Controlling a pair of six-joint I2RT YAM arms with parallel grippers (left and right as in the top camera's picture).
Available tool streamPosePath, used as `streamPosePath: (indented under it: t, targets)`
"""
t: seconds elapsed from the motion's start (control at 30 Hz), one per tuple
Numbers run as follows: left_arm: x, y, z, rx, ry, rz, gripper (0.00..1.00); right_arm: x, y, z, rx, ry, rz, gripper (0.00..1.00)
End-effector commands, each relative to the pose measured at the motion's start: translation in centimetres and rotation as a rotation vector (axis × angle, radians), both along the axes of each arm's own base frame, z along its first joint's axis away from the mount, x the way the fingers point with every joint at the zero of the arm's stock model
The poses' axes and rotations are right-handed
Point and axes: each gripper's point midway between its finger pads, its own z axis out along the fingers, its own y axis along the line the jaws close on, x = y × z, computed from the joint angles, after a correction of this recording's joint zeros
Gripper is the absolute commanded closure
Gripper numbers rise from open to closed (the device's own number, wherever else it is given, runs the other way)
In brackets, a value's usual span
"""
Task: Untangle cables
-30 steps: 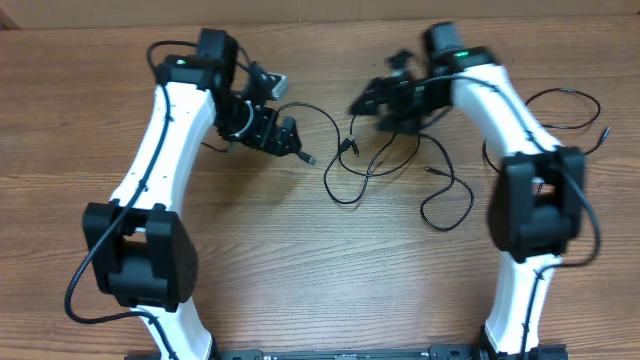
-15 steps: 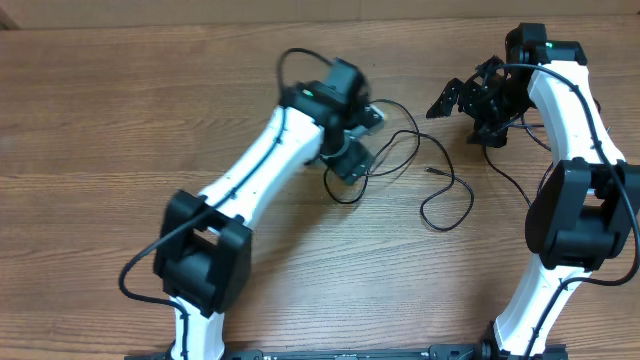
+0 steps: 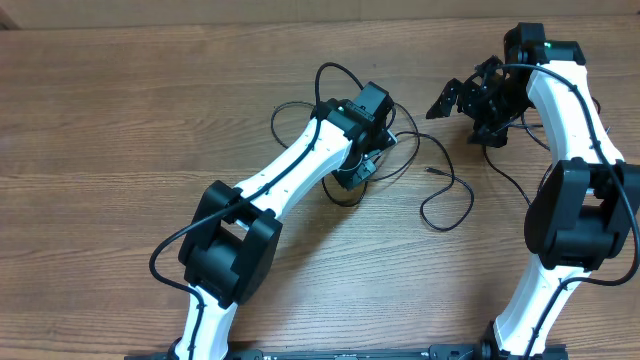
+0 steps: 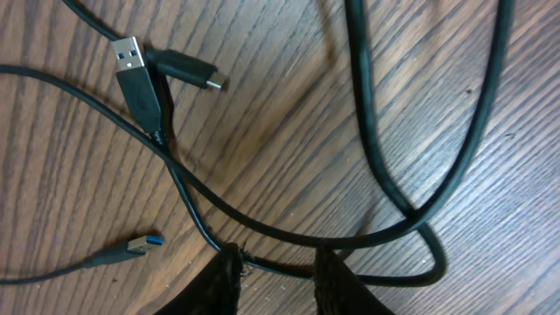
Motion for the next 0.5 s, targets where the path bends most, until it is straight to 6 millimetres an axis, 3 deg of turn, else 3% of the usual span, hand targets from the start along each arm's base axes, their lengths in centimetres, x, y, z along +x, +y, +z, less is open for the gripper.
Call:
streamPosePath:
  t: [0.0,0.27,0.47]
  targets:
    - [0.4,0.8,-0.2,-0.019,0.027,0.008,0.64,0.0,-0.1,0.5,-0.018,-0.02,0.007,0.0]
    - [-1.2,1.6,-0.8,0.002,0.093,-0.167,0.55,0.0,-0.1,0.5,-0.018,-0.02,0.007,0.0]
    - [-1.6,0.5,-1.3,-0.059,0.107,-0.193,0.37,0.0,-0.1,0.5,-0.019,-0.021,0.007,0.0]
